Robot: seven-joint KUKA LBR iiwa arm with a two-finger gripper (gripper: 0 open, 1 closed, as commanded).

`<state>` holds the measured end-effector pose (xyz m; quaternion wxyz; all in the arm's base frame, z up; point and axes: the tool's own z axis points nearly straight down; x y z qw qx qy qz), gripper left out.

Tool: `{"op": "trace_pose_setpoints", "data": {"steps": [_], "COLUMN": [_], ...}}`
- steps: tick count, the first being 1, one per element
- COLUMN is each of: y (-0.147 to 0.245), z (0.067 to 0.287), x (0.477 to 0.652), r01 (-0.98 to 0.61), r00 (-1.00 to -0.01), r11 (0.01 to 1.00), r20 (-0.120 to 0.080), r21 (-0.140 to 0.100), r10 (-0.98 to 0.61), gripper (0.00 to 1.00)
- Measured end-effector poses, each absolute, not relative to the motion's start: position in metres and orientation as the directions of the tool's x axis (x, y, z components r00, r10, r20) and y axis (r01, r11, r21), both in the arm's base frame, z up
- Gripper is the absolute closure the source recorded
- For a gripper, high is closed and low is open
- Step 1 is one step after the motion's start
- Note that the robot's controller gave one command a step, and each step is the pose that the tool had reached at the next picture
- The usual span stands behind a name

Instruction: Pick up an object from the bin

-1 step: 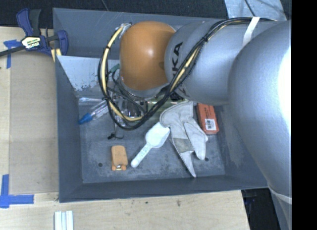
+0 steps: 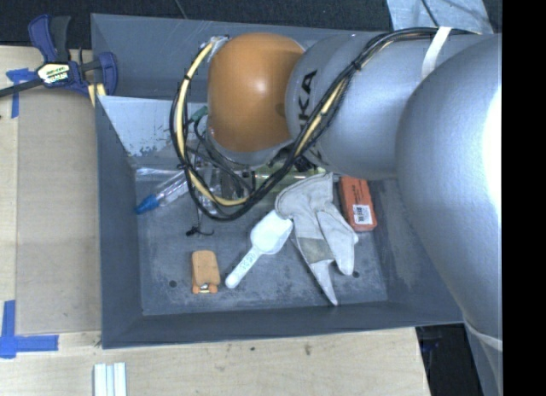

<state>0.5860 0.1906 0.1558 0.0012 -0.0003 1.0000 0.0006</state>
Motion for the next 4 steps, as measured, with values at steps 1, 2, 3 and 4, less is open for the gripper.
{"op": "trace_pose_setpoints", "data": {"steps": [1,2,3,4], "y": [0.138,0.123,0.129,0.098], "z": [0.137,0.104,0.094,0.108], "x": [0.569,0.558,0.541,0.552], "r01": [-0.027,-0.03,-0.17,-0.134], "r00": [-1.0,-1.0,-0.985,-0.991], "r11": [1.0,1.0,0.985,0.991], "r20": [-0.004,-0.003,0.0,-0.003], "r21": [0.002,-0.005,0.002,0.001], "r10": [-0.027,-0.03,-0.17,-0.134], "gripper": [0.0,0.0,0.0,0.0]}}
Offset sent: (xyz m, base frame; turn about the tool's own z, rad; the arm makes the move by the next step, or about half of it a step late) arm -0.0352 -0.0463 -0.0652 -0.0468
